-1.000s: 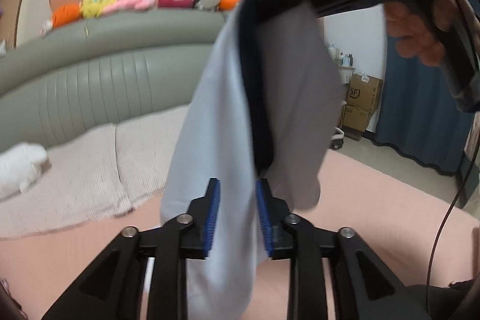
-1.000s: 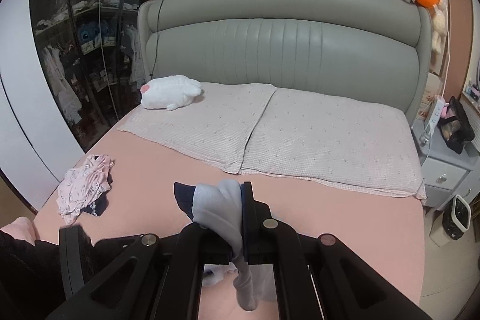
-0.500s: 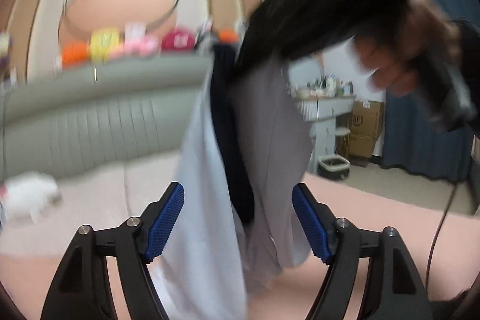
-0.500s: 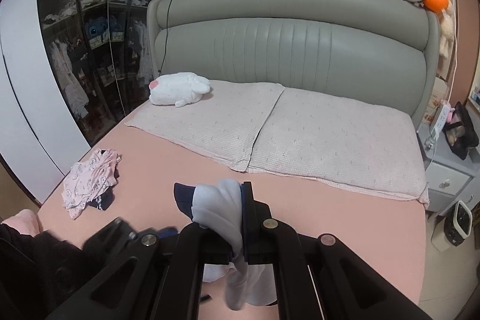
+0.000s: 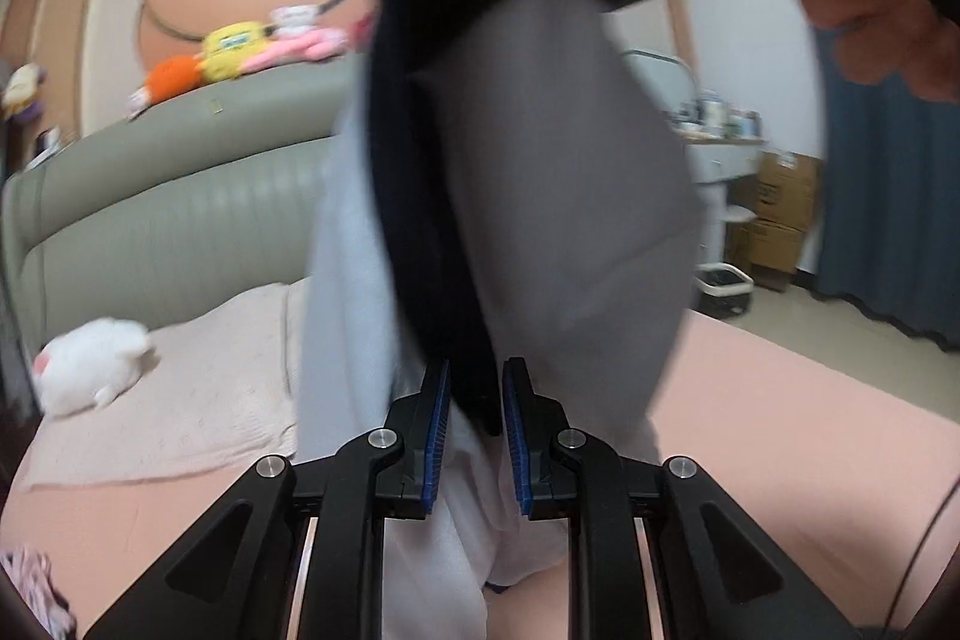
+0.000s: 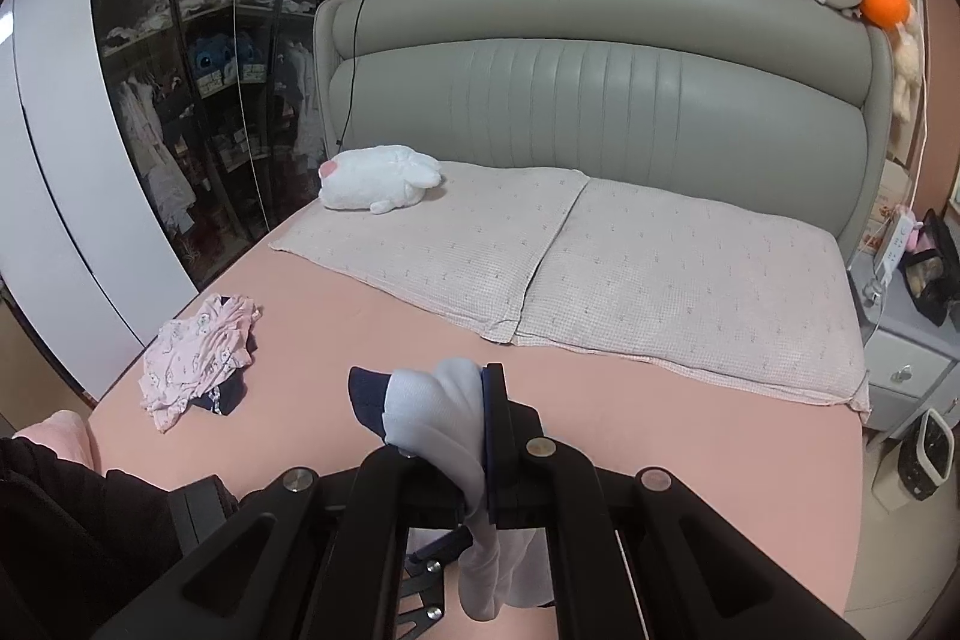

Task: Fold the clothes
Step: 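Spread the shirt between both grippers, holding its navy-trimmed collar edge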

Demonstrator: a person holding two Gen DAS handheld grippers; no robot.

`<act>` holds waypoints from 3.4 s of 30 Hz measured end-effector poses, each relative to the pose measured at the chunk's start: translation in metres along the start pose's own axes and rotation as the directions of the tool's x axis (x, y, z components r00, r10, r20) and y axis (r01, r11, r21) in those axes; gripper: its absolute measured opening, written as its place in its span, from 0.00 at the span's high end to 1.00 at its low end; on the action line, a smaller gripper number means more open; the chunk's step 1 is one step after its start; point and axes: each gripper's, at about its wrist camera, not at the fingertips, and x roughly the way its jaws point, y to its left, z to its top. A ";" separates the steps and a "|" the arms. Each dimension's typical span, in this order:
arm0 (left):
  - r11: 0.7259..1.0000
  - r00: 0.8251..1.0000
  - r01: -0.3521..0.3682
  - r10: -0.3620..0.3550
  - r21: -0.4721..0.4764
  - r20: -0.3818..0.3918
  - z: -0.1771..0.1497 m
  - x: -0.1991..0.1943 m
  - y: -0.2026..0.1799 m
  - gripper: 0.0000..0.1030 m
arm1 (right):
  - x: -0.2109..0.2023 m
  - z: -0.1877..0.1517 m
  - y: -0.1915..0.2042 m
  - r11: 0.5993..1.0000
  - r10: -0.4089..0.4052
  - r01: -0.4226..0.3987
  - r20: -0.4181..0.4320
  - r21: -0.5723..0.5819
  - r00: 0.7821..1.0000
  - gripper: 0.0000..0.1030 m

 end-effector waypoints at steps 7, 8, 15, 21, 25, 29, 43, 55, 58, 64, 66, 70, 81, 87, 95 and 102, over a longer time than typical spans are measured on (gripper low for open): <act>1.000 0.999 -0.024 0.025 0.007 -0.036 -0.008 0.000 -0.010 0.84 | 0.000 -0.005 -0.003 0.999 0.025 -0.025 0.013 0.031 1.000 0.99; 0.999 0.998 -0.042 0.041 -0.007 -0.039 -0.010 -0.001 -0.009 0.84 | 0.000 -0.005 -0.003 0.999 0.020 -0.020 0.012 0.026 1.000 0.99; 0.992 0.994 -0.096 0.091 -0.086 -0.062 -0.015 -0.006 -0.001 0.61 | -0.005 -0.005 0.001 0.999 0.035 -0.035 0.010 0.041 0.999 0.99; 0.994 0.998 -0.059 0.056 -0.089 -0.033 -0.006 0.005 -0.002 0.38 | -0.007 -0.005 0.024 0.998 0.059 -0.059 0.011 -0.006 0.998 0.99; 0.988 0.996 -0.085 0.080 -0.130 -0.042 -0.004 0.011 0.012 0.38 | -0.011 -0.005 0.037 0.998 0.052 -0.051 0.013 -0.047 0.999 0.99; 0.988 0.995 -0.077 0.068 -0.133 -0.074 -0.008 0.020 0.020 0.38 | -0.012 -0.004 0.036 0.998 0.043 -0.042 0.024 -0.043 0.999 0.99; 0.996 0.979 0.060 -0.071 -0.066 -0.191 -0.014 0.035 0.044 0.93 | 0.003 -0.025 -0.007 0.997 -0.041 0.041 -0.008 0.059 0.999 0.99; 0.972 0.949 0.172 -0.207 -0.157 -0.236 0.009 0.028 0.095 0.93 | 0.015 -0.063 -0.051 0.976 -0.116 0.117 -0.019 0.186 0.993 0.99; 0.969 0.947 0.171 -0.212 -0.179 -0.242 0.004 0.016 0.102 0.93 | 0.015 -0.063 -0.049 0.976 -0.099 0.099 -0.008 0.194 0.995 0.99; 0.956 0.941 0.188 -0.241 -0.225 -0.237 0.018 -0.002 0.116 0.93 | 0.018 -0.054 -0.045 0.977 -0.117 0.120 -0.032 0.174 0.993 0.99; 0.960 0.938 0.191 -0.240 -0.204 -0.252 0.022 -0.011 0.118 0.93 | 0.020 -0.050 -0.044 0.978 -0.113 0.118 -0.037 0.175 0.993 0.99; 0.959 0.927 0.194 -0.248 -0.207 -0.280 0.037 -0.005 0.132 0.93 | 0.021 -0.041 -0.041 0.978 -0.098 0.103 -0.036 0.180 0.994 0.99; 0.987 0.949 0.141 -0.156 -0.075 -0.273 0.107 -0.050 0.142 0.93 | -0.031 0.001 -0.017 0.987 -0.100 0.093 0.053 0.132 0.994 0.99; 0.995 0.968 0.095 -0.099 -0.030 -0.231 0.154 -0.090 0.143 0.93 | -0.080 0.028 0.004 0.993 -0.103 0.096 0.120 0.069 0.987 0.99; 0.993 0.982 0.034 -0.013 0.109 -0.186 0.206 -0.148 0.118 0.93 | -0.149 0.049 0.034 0.992 -0.126 0.129 0.200 -0.002 0.972 0.99; 0.987 0.991 0.013 0.008 0.163 -0.132 0.236 -0.185 0.100 0.93 | -0.205 0.050 0.051 0.988 -0.135 0.149 0.261 -0.034 0.956 0.99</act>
